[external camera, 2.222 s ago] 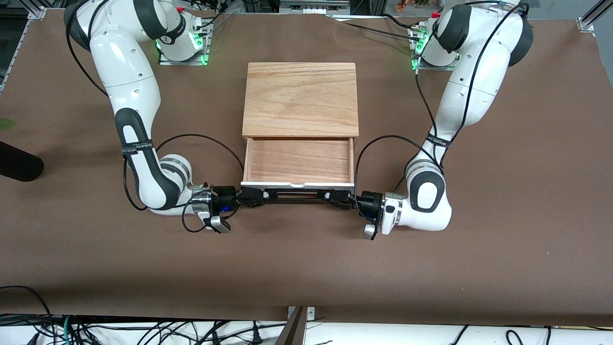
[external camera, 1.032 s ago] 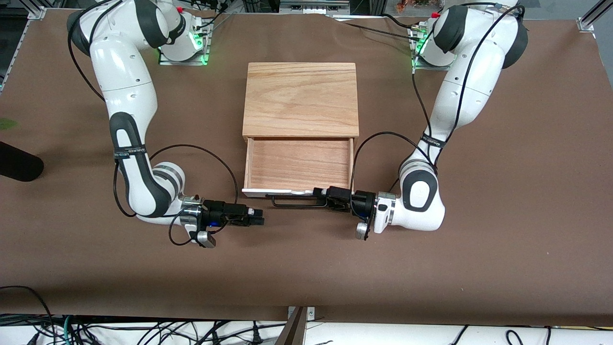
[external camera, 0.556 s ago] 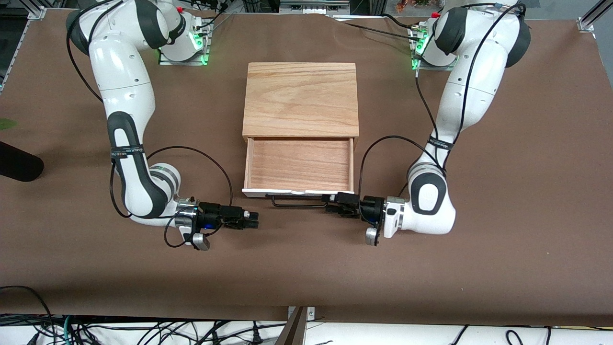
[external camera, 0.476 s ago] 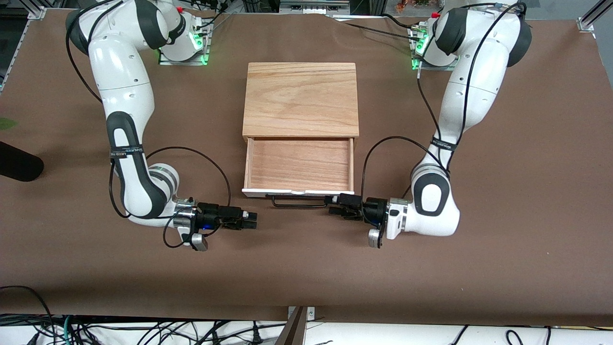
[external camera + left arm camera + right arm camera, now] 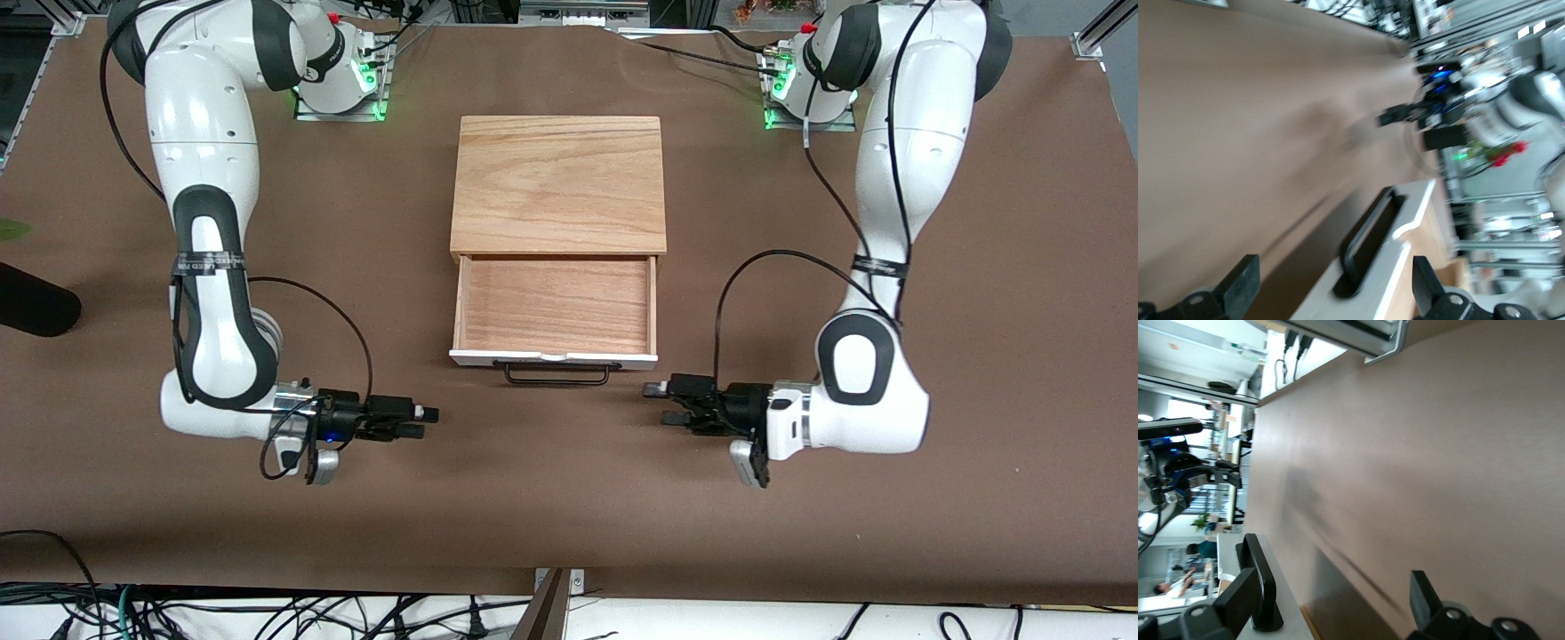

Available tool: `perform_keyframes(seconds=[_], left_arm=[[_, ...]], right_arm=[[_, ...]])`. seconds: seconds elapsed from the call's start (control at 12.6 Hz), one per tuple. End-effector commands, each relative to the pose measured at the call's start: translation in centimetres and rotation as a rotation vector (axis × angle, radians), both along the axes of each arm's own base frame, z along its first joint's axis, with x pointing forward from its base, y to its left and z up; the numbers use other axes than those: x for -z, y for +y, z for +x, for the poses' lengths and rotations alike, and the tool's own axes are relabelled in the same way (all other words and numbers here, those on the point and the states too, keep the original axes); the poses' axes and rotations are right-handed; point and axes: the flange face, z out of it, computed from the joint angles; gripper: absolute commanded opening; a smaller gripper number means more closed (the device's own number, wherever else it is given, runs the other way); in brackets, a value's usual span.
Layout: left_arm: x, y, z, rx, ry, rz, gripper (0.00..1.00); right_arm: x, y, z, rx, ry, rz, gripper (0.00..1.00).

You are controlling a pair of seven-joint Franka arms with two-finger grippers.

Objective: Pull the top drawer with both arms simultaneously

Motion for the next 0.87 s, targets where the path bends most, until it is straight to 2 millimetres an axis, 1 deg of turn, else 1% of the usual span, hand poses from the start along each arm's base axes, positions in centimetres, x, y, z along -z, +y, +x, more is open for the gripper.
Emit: perform_keyframes(seconds=[0.0,0.08,0.24,0.32,0.4,0.48,0.56,0.63,0.71,0.79], left_arm=[[-2.7,2.8,0.1,0.044,-0.048,0.168,1.0],[-4.7,3.4,-0.1,0.07,-0.085,0.243,1.0],[-9.2,6.1,-0.1,0.082,-0.13,0.409,1.0],[-10.5,7.9,-0.6,0.087,-0.093,0.474,1.0],[-11.7,8.6,-1.4,0.11,-0.054,0.516,1.0],[-13.4,9.2,-1.9,0.13,-0.061,0.583,1.0],[-15.7,10.0,-2.4,0.147,-0.1,0.681,1.0],[-17.9,10.3,-3.3,0.158,-0.126,0.768,1.0],[-18.7,11.2,-4.6,0.11,-0.082,0.814,1.0],[-19.8,12.0,-6.1,0.067,-0.055,0.847,1.0]], right_arm=[[-3.1,-0.1,1.3,0.041,0.037,-0.11,1.0],[-3.3,0.1,1.5,0.092,0.074,-0.144,1.0],[-3.4,1.3,1.6,0.149,0.106,-0.217,1.0],[-3.5,1.7,1.5,0.171,0.134,-0.246,1.0],[-3.6,1.7,1.5,0.205,0.165,-0.286,1.0],[-4.1,1.6,1.5,0.235,0.187,-0.339,1.0],[-5.5,1.1,1.4,0.238,0.178,-0.411,1.0],[-7.3,0.0,1.2,0.232,0.153,-0.507,1.0],[-8.0,-2.2,0.0,0.215,0.15,-0.616,1.0],[-9.1,-4.3,-1.1,0.195,0.142,-0.689,1.0]])
